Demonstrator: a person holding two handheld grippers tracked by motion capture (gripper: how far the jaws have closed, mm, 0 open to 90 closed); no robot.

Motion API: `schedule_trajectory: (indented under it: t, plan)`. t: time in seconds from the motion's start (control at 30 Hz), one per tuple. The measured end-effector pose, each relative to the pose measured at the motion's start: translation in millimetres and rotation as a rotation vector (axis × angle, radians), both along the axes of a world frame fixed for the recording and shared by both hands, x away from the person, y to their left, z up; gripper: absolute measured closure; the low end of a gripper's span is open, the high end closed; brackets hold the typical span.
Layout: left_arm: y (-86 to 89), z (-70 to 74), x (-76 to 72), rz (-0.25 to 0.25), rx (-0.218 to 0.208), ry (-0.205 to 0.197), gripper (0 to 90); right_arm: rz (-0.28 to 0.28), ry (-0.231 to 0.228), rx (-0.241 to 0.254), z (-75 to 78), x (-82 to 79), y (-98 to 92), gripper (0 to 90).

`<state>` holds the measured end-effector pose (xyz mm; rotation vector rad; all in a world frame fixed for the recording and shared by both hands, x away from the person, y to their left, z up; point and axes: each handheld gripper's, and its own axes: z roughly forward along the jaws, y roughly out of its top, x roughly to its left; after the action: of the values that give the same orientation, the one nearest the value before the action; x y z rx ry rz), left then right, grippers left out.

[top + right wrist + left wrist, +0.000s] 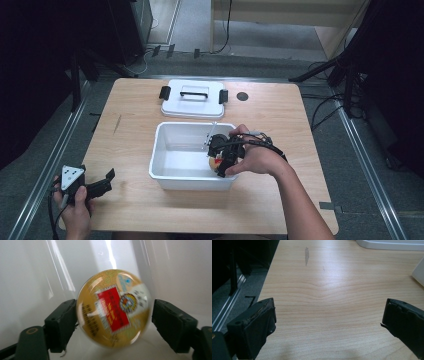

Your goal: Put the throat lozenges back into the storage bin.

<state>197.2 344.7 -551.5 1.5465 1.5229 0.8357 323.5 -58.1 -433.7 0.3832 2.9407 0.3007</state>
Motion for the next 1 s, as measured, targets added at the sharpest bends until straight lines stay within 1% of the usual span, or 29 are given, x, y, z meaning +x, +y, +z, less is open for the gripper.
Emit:
schedule_trajectory:
  t: [0.07,0.17,0.5,0.73,1.0]
  plan:
    - [0.0,0.1,0.0,0.000,0.000,0.002,0.0,-0.008,-0.002,-0.006,0.4,0.4,-1.2,22.2]
    - [-0.1,0.0,0.0,-0.001,0.001,0.001,0.0,-0.004,0.001,-0.009,-0.1,0.7,-3.2,22.0]
    - [-0.3,0.0,0.1,0.000,0.002,0.001,0.0,-0.009,0.002,0.004,2.2,-0.7,-3.8,21.5]
    - [-0.3,0.1,0.1,-0.002,0.002,0.002,0.0,-0.012,-0.011,0.033,11.3,-3.6,-4.4,22.0]
    - [-0.6,0.0,0.2,0.000,0.003,0.000,0.0,-0.013,-0.025,0.045,20.7,-6.1,-7.0,22.4]
